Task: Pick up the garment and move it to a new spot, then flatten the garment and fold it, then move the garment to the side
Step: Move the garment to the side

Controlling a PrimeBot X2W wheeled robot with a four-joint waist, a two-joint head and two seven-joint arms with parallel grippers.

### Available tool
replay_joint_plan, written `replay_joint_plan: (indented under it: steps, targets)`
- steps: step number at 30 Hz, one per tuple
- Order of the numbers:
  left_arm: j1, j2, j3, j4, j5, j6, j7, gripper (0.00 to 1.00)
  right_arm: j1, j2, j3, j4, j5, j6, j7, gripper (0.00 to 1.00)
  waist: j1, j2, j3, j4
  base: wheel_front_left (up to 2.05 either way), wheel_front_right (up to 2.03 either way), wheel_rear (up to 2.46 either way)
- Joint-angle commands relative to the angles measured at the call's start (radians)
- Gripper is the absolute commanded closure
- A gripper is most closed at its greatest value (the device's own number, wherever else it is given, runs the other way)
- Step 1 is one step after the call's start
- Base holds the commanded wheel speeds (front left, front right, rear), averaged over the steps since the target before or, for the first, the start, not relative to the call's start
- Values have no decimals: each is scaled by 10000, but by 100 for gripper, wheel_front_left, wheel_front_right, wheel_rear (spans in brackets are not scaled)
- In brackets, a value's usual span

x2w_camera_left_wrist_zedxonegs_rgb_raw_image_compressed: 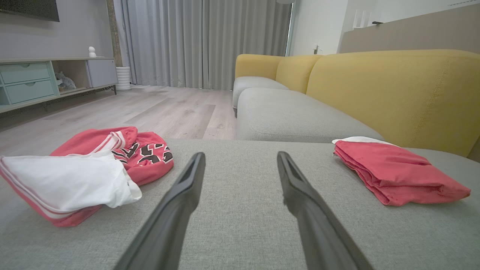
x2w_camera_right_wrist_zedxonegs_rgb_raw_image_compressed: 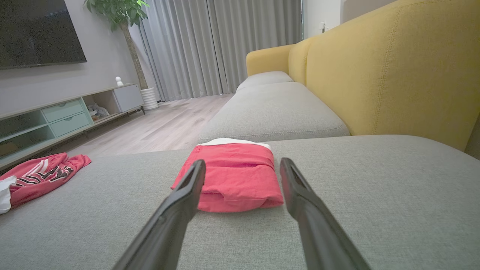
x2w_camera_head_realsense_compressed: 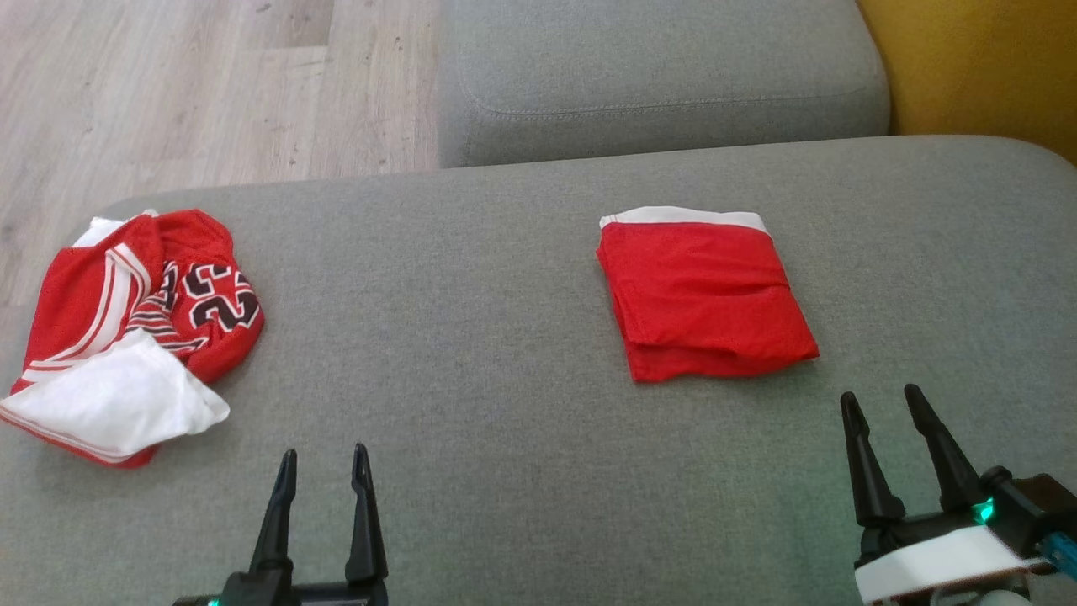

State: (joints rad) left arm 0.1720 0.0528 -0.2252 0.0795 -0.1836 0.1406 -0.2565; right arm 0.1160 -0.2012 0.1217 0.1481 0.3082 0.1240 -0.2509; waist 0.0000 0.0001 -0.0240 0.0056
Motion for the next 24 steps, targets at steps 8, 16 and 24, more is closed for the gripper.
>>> replay_joint_plan:
  steps: [8,16,24]
  targets:
    - [-253,-26,416,-227,114,-39,-53,0,-58,-71,247,-258,-89,67,-108,0,0,-1,-124,-35,0,0,0]
    - [-229,-26,422,-213,153,-56,-53,0,25,-85,325,-191,-255,67,-108,0,0,-1,-215,-88,0,0,0]
    - [-191,-26,351,-193,71,-47,-53,0,13,-84,395,-118,-263,67,-108,0,0,-1,-171,-94,0,0,0]
